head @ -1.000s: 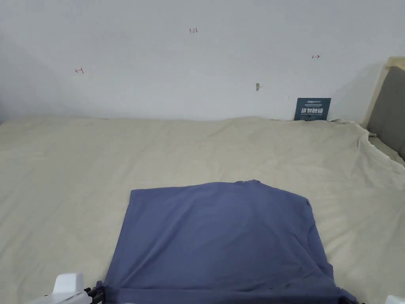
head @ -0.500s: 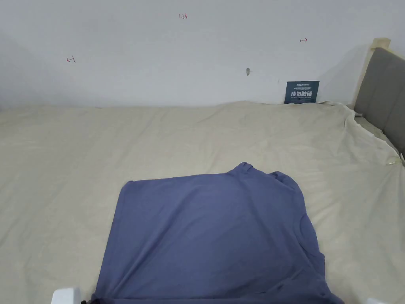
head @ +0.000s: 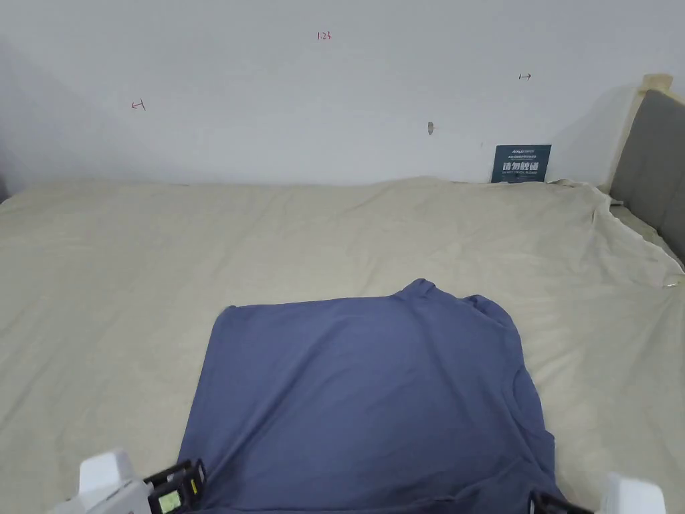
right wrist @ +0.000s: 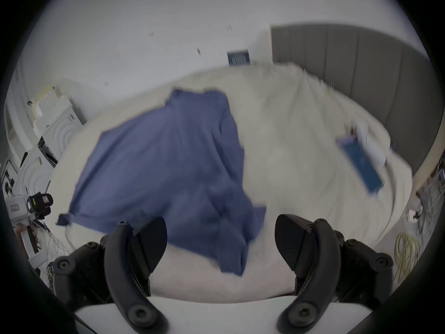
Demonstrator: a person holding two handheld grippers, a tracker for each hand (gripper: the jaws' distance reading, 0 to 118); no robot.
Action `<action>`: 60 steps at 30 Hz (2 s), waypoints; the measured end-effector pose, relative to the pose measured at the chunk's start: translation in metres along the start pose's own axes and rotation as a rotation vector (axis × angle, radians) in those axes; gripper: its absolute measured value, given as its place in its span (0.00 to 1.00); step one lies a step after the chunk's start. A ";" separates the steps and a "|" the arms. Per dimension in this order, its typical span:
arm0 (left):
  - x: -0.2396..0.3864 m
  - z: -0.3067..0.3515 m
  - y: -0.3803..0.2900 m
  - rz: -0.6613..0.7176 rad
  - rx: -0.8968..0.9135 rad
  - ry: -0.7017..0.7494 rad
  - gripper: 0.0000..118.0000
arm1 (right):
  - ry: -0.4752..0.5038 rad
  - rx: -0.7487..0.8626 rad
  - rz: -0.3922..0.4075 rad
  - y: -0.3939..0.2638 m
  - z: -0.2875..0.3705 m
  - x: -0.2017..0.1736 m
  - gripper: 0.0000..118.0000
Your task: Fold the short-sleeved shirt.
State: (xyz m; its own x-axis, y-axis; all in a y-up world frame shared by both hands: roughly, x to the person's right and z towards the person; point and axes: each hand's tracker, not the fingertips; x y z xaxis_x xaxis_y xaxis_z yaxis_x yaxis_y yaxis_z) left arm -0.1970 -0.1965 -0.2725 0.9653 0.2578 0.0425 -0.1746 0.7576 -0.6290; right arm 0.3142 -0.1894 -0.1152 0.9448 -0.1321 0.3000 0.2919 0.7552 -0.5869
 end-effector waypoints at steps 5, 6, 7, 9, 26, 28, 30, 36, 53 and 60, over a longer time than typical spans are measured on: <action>0.041 0.042 0.052 -0.119 0.182 -0.028 0.94 | 0.005 0.241 0.079 0.063 0.052 -0.025 0.80; 0.049 0.051 0.060 -0.153 0.228 -0.017 0.94 | 0.002 0.291 0.095 0.073 0.062 -0.032 0.80; 0.057 0.058 0.066 -0.179 0.265 -0.011 0.94 | -0.002 0.330 0.101 0.080 0.071 -0.037 0.80; 0.070 0.069 0.075 -0.214 0.330 0.012 0.93 | -0.017 0.404 0.099 0.090 0.086 -0.045 0.79; 0.097 0.089 0.067 -0.288 0.445 -0.130 0.00 | -0.066 0.547 0.184 0.091 0.103 -0.069 0.00; 0.095 0.086 0.068 -0.274 0.412 -0.138 0.00 | -0.050 0.543 0.172 0.091 0.103 -0.067 0.00; 0.089 0.079 0.069 -0.270 0.335 -0.143 0.00 | -0.051 0.540 0.177 0.092 0.105 -0.071 0.00; 0.058 0.045 0.054 -0.225 0.075 -0.123 0.00 | -0.049 0.525 0.176 0.093 0.107 -0.070 0.00; -0.006 -0.025 -0.033 -0.133 -0.292 0.052 0.74 | -0.075 0.434 0.155 0.085 0.081 -0.044 0.00; -0.009 -0.047 -0.048 -0.160 -0.370 0.015 0.05 | -0.075 0.399 0.138 0.078 0.076 -0.037 0.00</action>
State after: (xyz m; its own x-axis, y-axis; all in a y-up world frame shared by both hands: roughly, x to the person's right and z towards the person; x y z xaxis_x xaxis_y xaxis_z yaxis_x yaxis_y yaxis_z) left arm -0.1876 -0.2639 -0.2792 0.9778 0.1432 0.1528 0.0572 0.5193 -0.8527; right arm 0.2909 -0.0764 -0.1148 0.9531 0.0235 0.3017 0.0692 0.9537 -0.2927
